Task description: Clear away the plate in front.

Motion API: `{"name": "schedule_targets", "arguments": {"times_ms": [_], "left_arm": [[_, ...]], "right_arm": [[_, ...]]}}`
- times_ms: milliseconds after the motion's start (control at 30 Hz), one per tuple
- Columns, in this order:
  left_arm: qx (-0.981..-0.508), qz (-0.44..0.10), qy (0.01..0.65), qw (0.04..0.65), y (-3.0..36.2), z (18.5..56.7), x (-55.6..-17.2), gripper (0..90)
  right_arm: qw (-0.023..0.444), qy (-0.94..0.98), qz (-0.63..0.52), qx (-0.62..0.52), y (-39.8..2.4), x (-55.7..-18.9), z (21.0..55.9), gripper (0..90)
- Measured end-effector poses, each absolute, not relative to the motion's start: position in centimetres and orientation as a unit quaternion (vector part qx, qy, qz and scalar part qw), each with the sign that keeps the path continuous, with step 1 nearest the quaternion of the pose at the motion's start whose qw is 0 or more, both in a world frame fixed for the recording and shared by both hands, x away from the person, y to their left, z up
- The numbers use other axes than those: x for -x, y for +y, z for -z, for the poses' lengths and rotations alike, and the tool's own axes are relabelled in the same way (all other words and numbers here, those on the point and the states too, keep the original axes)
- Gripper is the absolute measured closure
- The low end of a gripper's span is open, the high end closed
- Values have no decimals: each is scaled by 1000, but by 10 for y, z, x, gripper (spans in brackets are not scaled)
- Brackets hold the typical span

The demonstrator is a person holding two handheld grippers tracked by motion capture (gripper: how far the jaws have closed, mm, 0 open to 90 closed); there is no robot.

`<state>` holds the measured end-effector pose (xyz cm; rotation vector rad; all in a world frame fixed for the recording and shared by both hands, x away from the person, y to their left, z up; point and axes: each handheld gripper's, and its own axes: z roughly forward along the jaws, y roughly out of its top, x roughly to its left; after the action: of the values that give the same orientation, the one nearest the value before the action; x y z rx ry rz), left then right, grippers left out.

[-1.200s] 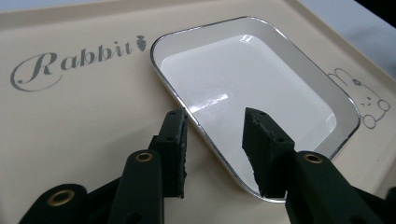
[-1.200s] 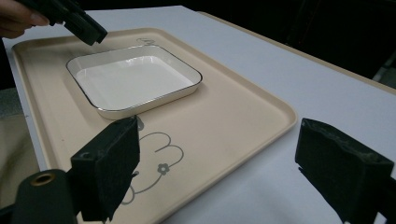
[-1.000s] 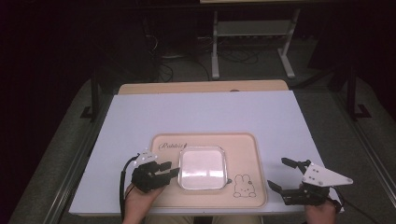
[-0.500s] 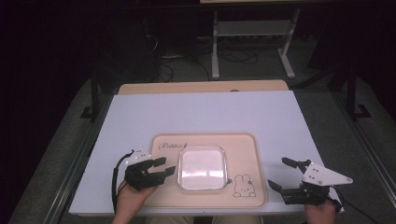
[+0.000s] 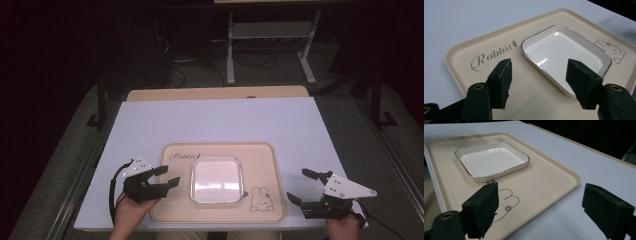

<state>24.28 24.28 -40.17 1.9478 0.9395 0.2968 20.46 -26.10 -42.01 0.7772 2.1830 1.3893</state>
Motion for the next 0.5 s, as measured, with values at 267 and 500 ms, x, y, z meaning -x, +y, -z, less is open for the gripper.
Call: {"name": "schedule_targets", "arguments": {"times_ms": [267, 500], "left_arm": [[-790, -137, 376, 464, 256, 399, -240, 323], [-789, -146, 377, 463, 265, 401, -238, 303]], "right_arm": [[219, 788, -501, -284, -262, -205, 420, 130], [220, 787, -500, -287, -262, -205, 420, 130]]}}
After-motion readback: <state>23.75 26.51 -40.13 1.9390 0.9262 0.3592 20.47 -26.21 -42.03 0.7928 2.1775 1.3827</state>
